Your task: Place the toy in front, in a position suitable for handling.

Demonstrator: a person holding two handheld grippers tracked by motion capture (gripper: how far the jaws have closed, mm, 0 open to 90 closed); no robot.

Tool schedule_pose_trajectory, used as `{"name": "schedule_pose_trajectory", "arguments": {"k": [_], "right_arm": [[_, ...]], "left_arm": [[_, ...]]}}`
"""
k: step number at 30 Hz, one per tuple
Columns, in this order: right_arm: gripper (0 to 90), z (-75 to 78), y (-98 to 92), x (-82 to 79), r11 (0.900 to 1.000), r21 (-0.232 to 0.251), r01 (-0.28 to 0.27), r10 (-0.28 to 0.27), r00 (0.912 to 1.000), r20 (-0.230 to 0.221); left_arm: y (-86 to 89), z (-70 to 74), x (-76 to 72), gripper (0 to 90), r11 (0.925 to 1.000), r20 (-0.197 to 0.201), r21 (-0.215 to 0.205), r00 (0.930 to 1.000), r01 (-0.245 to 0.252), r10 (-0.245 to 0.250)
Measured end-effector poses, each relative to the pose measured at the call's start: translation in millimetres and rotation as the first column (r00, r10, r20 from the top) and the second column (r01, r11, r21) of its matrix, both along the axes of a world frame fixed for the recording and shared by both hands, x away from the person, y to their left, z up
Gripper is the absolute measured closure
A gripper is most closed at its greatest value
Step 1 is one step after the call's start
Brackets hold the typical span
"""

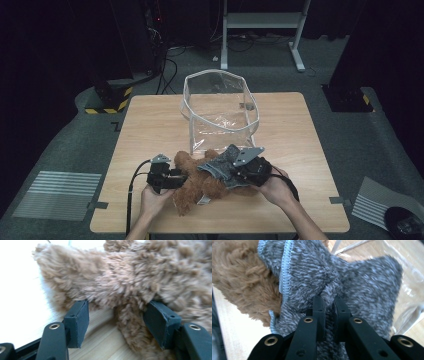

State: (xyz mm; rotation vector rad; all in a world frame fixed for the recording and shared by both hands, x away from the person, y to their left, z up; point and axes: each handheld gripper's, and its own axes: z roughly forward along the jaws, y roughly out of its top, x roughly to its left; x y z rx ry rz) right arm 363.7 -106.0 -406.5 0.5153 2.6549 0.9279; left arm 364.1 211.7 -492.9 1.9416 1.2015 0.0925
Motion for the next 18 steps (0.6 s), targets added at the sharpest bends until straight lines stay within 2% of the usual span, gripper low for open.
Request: {"name": "schedule_pose_trajectory", "arguments": {"k": [2, 4, 5, 7, 10, 12, 14, 16, 17, 18], "right_arm": [[82.8, 0.5, -11.0, 1.5, 1.0, 0.025, 0.013, -0.013, 0.9997, -0.021], [82.8, 1.6, -22.5, -0.8, 1.0, 0.028, 0.009, -0.008, 0.9995, -0.03], [82.8, 2.3, -32.0, -4.9, 0.999, 0.035, -0.003, 0.004, 0.9992, -0.04], [82.7, 2.7, -37.7, -8.4, 0.999, 0.05, -0.003, 0.005, 0.9989, -0.046], [82.6, 4.1, -39.0, -9.7, 0.997, 0.075, 0.016, -0.013, 0.9995, -0.03], [82.6, 4.2, -32.7, -10.4, 0.993, 0.115, 0.035, -0.034, 0.9994, -0.009], [82.6, 2.3, -30.3, -11.3, 0.994, 0.111, 0.025, -0.024, 0.9997, -0.008], [82.6, -8.5, -26.6, -20.4, 0.997, 0.071, -0.017, 0.018, 0.9997, -0.015], [82.6, -8.5, -26.6, -20.4, 0.997, 0.071, -0.017, 0.018, 0.9997, -0.015], [82.6, -11.1, -33.0, -27.8, 0.996, 0.084, -0.02, 0.022, 0.9993, -0.029]], "left_arm": [[-0.5, -1.9, 1.6, 38.0, 1.0, -0.004, 0.007, 1.0, 0.002, -0.002], [-2.2, -1.4, 1.2, 39.2, 0.9997, 0.021, 0.026, 0.9998, 0.001, -0.001], [-2.3, -0.7, 2.1, 40.0, 0.9997, 0.026, 0.024, 0.9997, -0.003, 0.002], [-2.2, 0.4, 6.1, 39.6, 0.9998, 0.023, 0.001, 0.9995, -0.021, 0.021], [-4.7, 0.5, 13.0, 39.1, 0.9994, 0.025, 0.012, 0.9992, -0.033, 0.033], [-5.3, -1.1, 17.7, 38.8, 0.999, 0.015, 0.021, 0.9992, -0.039, 0.038], [-5.9, -2.0, 18.8, 39.0, 0.9988, 0.01, 0.027, 0.9991, -0.04, 0.04], [-7.3, -2.1, 18.2, 41.2, 0.9979, 0.007, 0.054, 0.9994, -0.035, 0.035], [-8.1, -2.3, 17.8, 41.2, 0.9976, 0.003, 0.06, 0.9995, -0.033, 0.033], [-9.3, -3.2, 18.7, 40.6, 0.9975, -0.008, 0.064, 0.9995, -0.029, 0.03]]}}
